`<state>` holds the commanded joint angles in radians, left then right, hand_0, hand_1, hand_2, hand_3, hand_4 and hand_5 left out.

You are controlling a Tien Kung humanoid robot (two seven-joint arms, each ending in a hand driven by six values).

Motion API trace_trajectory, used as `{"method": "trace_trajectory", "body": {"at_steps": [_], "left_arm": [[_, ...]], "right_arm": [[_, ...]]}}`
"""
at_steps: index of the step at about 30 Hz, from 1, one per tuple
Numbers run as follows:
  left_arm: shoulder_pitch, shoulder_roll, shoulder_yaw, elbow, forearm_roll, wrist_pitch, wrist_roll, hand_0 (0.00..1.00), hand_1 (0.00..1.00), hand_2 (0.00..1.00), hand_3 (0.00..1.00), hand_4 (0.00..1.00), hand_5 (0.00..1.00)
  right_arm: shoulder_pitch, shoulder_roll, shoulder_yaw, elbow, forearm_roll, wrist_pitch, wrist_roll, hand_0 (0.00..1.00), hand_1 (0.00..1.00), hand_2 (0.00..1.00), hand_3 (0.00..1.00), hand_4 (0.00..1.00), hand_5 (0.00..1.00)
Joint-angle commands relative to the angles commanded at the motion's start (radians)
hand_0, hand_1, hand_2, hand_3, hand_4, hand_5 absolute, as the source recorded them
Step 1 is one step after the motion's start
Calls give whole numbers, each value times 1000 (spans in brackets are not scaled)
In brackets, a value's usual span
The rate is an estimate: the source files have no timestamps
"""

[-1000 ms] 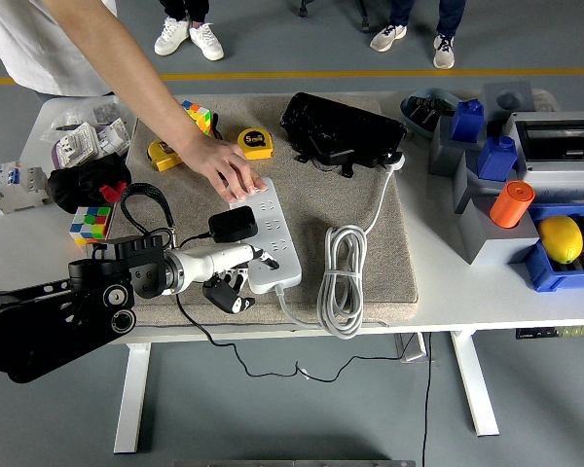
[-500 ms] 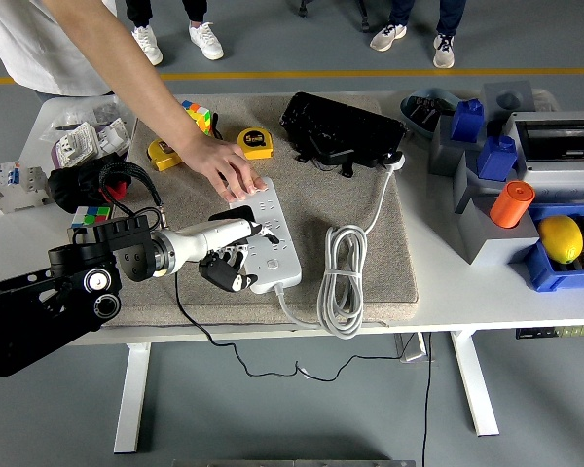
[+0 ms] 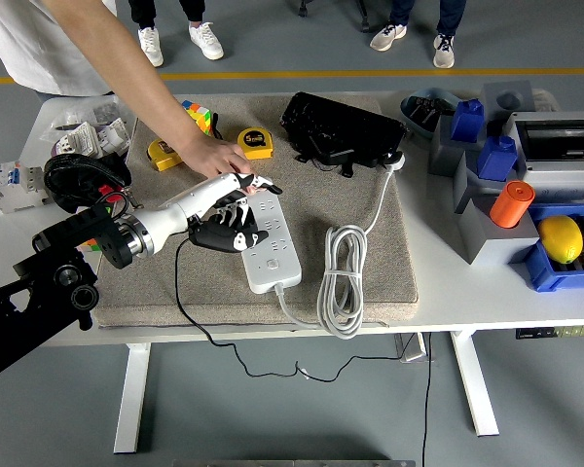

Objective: Put the plug near the board,insert it into the board,press the button,pull the plug out

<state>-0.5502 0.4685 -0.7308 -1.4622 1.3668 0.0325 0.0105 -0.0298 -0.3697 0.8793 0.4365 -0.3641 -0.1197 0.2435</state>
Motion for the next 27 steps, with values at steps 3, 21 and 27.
{"method": "trace_trajectory", "body": {"at_steps": [3, 21, 27], "left_arm": [[18, -4, -24, 5, -16, 27, -42, 168, 211, 354, 799, 916, 382], [113, -54, -60, 90, -115, 110, -183, 806, 828, 838, 792, 998, 892], [152, -66, -106, 86, -165, 175, -323, 750, 755, 773, 773, 998, 917]], "right_arm": [[1, -1, -1, 0, -1, 0, 0, 701, 703, 687, 580, 998, 552], [-6, 3, -2, -1, 1, 0, 0, 701, 703, 687, 580, 998, 552], [-4, 8, 5, -4, 1, 1, 0, 702, 703, 686, 580, 998, 552]]}}
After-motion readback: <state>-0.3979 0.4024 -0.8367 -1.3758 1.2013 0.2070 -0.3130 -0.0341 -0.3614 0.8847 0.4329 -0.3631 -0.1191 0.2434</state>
